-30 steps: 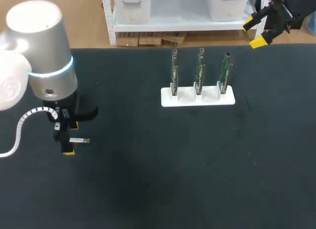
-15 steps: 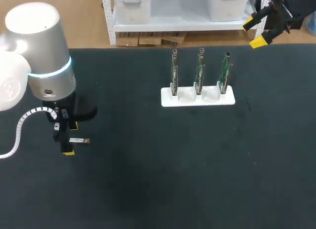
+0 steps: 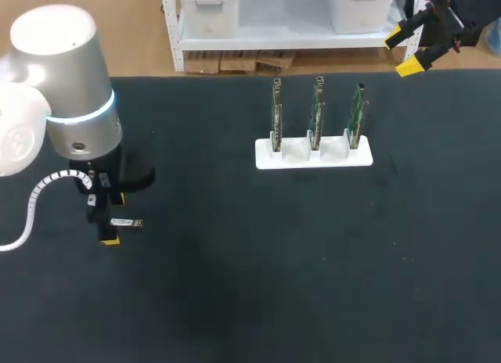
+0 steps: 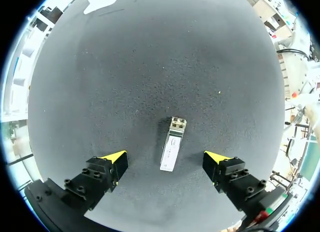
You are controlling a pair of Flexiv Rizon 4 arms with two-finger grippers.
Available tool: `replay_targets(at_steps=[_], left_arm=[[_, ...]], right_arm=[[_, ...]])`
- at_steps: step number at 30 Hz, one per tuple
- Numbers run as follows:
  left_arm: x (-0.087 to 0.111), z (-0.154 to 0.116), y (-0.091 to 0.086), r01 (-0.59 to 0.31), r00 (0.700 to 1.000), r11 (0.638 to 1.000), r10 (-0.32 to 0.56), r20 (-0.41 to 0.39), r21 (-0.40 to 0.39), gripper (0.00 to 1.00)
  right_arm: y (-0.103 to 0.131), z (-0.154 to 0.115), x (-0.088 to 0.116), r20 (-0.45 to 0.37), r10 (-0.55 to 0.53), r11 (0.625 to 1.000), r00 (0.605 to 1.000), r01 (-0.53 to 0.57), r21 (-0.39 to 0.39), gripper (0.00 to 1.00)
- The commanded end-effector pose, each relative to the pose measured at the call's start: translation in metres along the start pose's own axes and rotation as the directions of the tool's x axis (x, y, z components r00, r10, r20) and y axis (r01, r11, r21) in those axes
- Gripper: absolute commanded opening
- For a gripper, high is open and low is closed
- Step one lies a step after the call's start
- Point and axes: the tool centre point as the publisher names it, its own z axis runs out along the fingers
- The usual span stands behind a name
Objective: Pick up the optical module with the left hand, and insert it into the network port with the right hand.
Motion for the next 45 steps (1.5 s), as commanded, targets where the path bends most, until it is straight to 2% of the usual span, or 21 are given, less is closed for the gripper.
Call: replay_targets(at_steps=[1,17,23,26,32,36,41,45], left_arm=[[0.0,0.002,0.001,0.002,1.0,1.0,-0.002,0.002,0.004,0.0],[0.002,0.001,0.001,0.01,1.0,1.0,-0.011,0.005,0.019,0.0],[0.0,-0.001,0.002,-0.012,0.999,0.999,0.01,0.053,0.038,0.0],[-0.001,-0.006,0.004,-0.032,0.993,0.998,0.025,0.117,0.055,0.0],[0.004,-0.028,0.017,-0.094,0.943,0.994,0.071,0.326,0.056,0.0],[0.005,-0.045,0.027,-0.141,0.892,0.988,0.098,0.44,0.064,0.0],[0.002,-0.067,0.04,-0.188,0.852,0.979,0.124,0.509,0.077,0.0],[0.001,-0.077,0.049,-0.232,0.805,0.966,0.123,0.58,0.117,0.0]], right_arm=[[0.002,0.0,0.0,0.0,0.0,1.0,1.0,0.0,0.005,1.0],[0.002,0.0,0.0,0.0,0.0,1.0,1.0,0.0,0.005,1.0],[0.002,0.0,0.0,0.0,0.0,1.0,1.0,0.0,0.005,1.0],[0.002,0.0,0.0,0.0,0.0,1.0,1.0,0.0,0.005,1.0],[0.002,0.0,0.0,0.0,0.0,1.0,1.0,0.0,0.005,1.0],[0.002,0.0,0.0,0.0,0.0,1.0,1.0,0.0,0.005,1.0],[0.002,0.0,0.0,0.0,0.0,1.0,1.0,0.0,0.005,1.0],[0.002,0.0,0.0,0.0,0.0,1.0,1.0,0.0,0.005,1.0]])
